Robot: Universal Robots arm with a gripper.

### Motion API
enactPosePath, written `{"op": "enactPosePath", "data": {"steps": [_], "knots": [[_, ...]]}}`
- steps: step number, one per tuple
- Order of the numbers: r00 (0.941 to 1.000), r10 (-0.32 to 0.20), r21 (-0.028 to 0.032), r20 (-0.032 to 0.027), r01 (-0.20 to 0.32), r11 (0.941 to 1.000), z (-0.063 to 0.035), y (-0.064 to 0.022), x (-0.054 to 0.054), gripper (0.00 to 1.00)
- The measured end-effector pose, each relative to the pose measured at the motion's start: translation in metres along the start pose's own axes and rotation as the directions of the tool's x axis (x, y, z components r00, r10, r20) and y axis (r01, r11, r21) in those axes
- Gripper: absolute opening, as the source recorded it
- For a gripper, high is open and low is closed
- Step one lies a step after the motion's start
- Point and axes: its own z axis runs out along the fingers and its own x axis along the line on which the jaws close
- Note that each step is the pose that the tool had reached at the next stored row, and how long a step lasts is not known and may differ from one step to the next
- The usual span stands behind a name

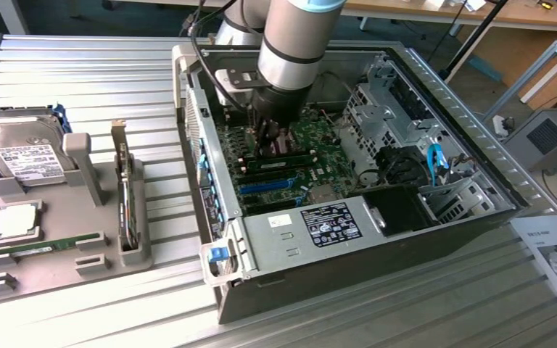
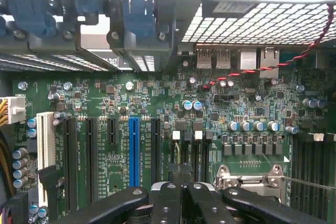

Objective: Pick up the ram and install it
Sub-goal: 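Press down the ram until it locks into place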

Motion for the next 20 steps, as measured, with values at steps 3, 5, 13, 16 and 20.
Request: {"op": "enactPosePath", "data": {"steps": [3,5,13,16,20], "knots": [[1.0,0.0,-0.0001,0.0,0.0,1.0,0.0,0.0023,0.0,0.11],[1.0,0.0,-0.0001,-0.0001,0.0,1.0,-0.0001,0.0024,0.0,0.11],[1.0,0.0,0.0012,0.0,0.0,1.0,0.005,0.003,0.0002,0.11],[1.0,0.0,0.0014,0.0001,0.0,1.0,0.005,0.0039,0.0002,0.11],[1.0,0.0,0.0014,-0.0001,0.0,1.0,0.0049,0.0057,0.0002,0.11]]}}
